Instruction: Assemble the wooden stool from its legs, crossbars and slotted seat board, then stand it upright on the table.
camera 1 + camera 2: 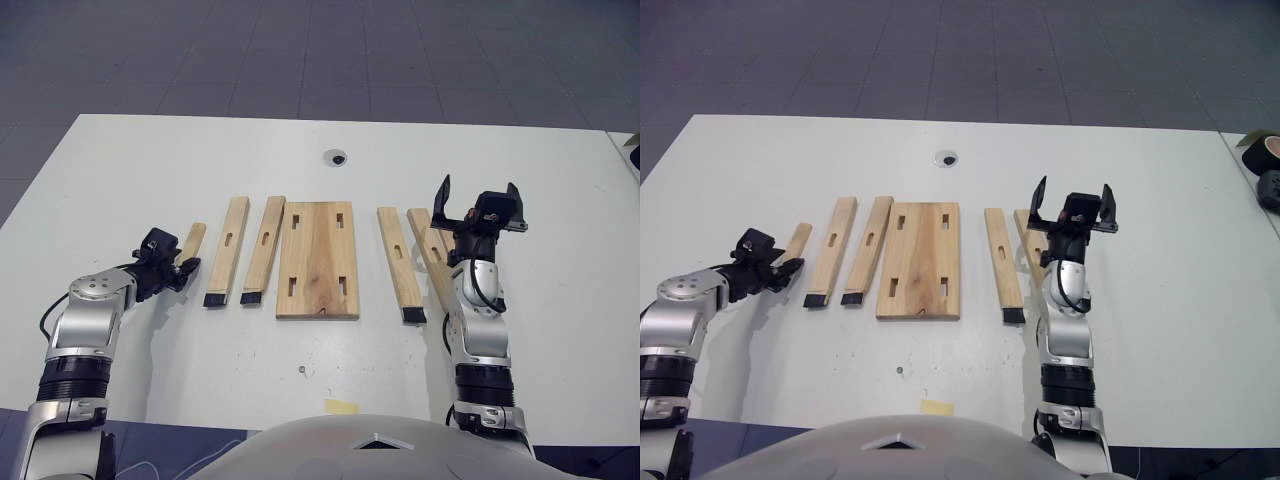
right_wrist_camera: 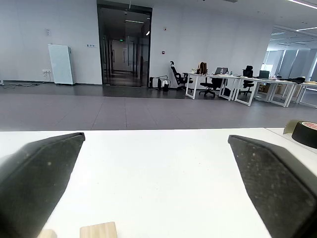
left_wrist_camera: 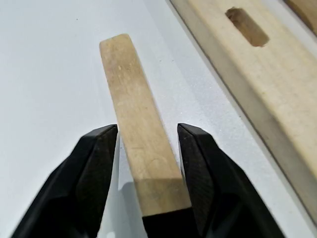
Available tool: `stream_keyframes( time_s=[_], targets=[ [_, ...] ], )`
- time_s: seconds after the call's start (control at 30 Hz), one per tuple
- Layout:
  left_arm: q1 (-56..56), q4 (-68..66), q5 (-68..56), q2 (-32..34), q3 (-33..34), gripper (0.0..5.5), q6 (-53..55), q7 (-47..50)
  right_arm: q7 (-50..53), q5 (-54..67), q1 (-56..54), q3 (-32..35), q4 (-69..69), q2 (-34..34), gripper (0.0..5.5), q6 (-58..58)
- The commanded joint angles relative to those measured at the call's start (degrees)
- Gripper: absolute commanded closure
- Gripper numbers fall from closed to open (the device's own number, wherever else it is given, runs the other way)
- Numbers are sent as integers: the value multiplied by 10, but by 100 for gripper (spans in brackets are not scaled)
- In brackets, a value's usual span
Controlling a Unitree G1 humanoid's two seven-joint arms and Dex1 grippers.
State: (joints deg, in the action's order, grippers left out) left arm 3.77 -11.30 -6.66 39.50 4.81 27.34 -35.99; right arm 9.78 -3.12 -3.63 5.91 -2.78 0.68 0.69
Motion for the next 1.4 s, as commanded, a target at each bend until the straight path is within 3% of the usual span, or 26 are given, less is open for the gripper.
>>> stream_keyframes(
  time_s=[0.03, 0.2, 0.37, 0.47, 0.57, 0.67, 0.8, 1.17, 1.4],
  targets=[
    [-26, -20, 22, 10, -21, 409, 11, -7, 3, -9, 4, -4, -2, -1, 10, -3],
    [-18, 0, 21, -6, -1, 420, 1, 29, -6, -9, -1, 2, 0, 11, 10, -8],
    [62, -9, 29, -27, 72, 420, -68, 159, -54, 56, -34, 39, -16, 38, 10, -42],
    [112, 65, -9, -76, 88, 420, -98, 184, -144, 221, -83, 70, -66, 50, 10, -132],
    [117, 169, -50, -122, 41, 420, -108, 150, -258, 507, -99, 75, -166, 76, 10, -299],
    [110, 234, -72, -148, -23, 420, -118, 103, -292, 641, -97, 63, -208, 92, 10, -369],
    [80, 314, -82, -159, -87, 420, -113, 64, -285, 670, -96, 26, -207, 84, 10, -412],
    [40, 378, -70, -177, -155, 420, -105, 57, -220, 702, -74, -9, -216, 70, 10, -447],
    [48, 368, -44, -185, -167, 420, -100, 68, -214, 694, -78, -21, -217, 50, 112, -427]
  ],
)
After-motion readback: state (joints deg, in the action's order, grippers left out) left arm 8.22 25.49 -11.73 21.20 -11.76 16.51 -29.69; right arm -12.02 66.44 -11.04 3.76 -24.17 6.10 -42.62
